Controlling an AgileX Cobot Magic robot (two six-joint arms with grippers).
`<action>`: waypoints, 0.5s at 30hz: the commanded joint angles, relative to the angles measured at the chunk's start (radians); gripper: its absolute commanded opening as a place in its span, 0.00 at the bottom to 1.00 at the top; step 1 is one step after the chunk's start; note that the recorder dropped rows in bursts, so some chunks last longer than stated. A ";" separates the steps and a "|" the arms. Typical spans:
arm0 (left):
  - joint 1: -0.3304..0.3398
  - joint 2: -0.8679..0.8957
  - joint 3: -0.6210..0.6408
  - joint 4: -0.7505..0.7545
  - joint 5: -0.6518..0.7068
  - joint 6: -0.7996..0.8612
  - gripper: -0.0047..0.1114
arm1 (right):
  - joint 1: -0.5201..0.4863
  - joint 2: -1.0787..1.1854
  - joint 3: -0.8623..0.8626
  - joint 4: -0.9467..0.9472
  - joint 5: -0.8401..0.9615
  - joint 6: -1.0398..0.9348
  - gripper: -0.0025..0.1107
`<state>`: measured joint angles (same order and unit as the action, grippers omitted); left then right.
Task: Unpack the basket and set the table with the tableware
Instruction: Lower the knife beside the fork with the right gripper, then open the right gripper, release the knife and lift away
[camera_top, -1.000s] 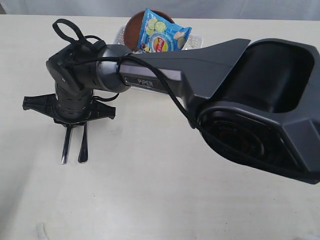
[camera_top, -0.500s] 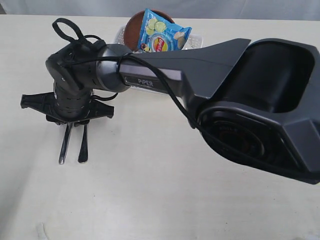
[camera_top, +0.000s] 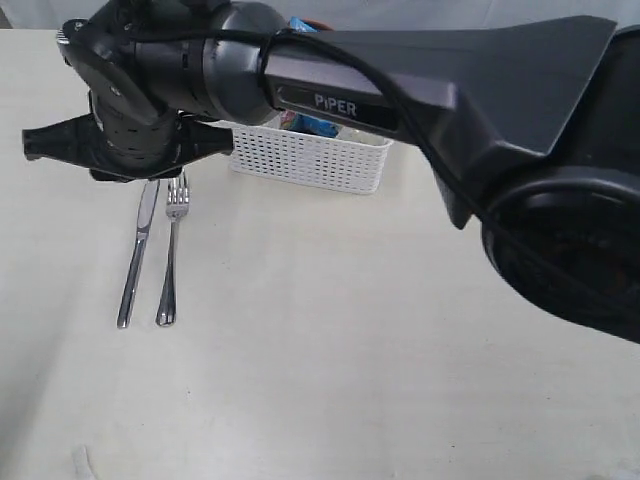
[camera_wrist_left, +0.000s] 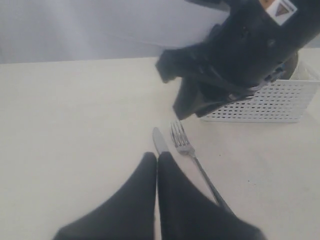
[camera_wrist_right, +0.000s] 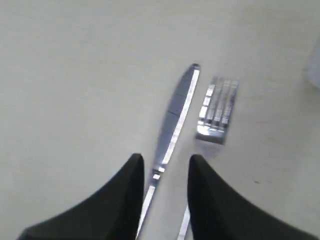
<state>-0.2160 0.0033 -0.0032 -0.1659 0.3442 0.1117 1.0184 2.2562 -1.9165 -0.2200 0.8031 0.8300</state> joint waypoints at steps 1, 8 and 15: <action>-0.006 -0.003 0.003 0.000 -0.002 0.001 0.04 | -0.005 0.018 -0.001 -0.095 0.198 -0.056 0.14; -0.006 -0.003 0.003 0.000 -0.002 0.001 0.04 | -0.005 0.095 -0.001 -0.005 0.274 -0.142 0.02; -0.006 -0.003 0.003 0.000 -0.002 0.001 0.04 | 0.032 0.124 -0.001 0.071 0.242 -0.181 0.02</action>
<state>-0.2160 0.0033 -0.0032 -0.1659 0.3442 0.1117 1.0370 2.3833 -1.9165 -0.1579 1.0575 0.6613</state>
